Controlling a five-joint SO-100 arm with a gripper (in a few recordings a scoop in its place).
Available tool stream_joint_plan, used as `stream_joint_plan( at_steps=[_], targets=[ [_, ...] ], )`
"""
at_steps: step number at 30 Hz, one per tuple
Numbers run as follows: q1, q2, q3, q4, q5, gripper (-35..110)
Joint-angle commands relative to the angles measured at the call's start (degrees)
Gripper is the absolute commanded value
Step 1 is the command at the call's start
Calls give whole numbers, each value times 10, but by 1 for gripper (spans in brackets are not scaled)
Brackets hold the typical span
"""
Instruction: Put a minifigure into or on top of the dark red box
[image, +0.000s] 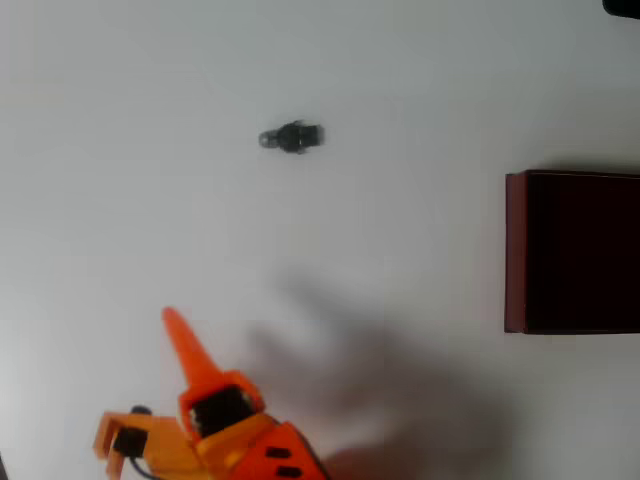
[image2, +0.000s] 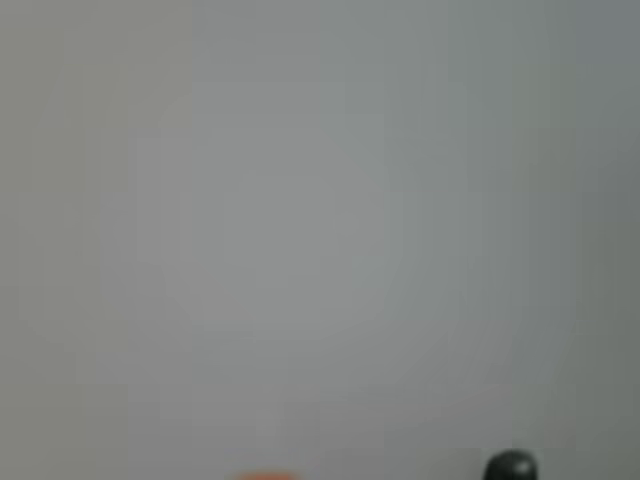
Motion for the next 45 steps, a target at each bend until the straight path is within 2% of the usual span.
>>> stream_joint_plan(
  at_steps=[1, 5, 11, 20, 33, 45],
  targets=[
    [51, -4, -58, 44, 11, 28],
    [120, -47, -105, 76, -16, 27],
    [157, -432, -324, 90, -76, 26],
    [208, -696, -486, 74, -106, 24],
    [234, -908, -647, 28, -142, 23],
    [260, -1050, -804, 51, -175, 23]
  ],
)
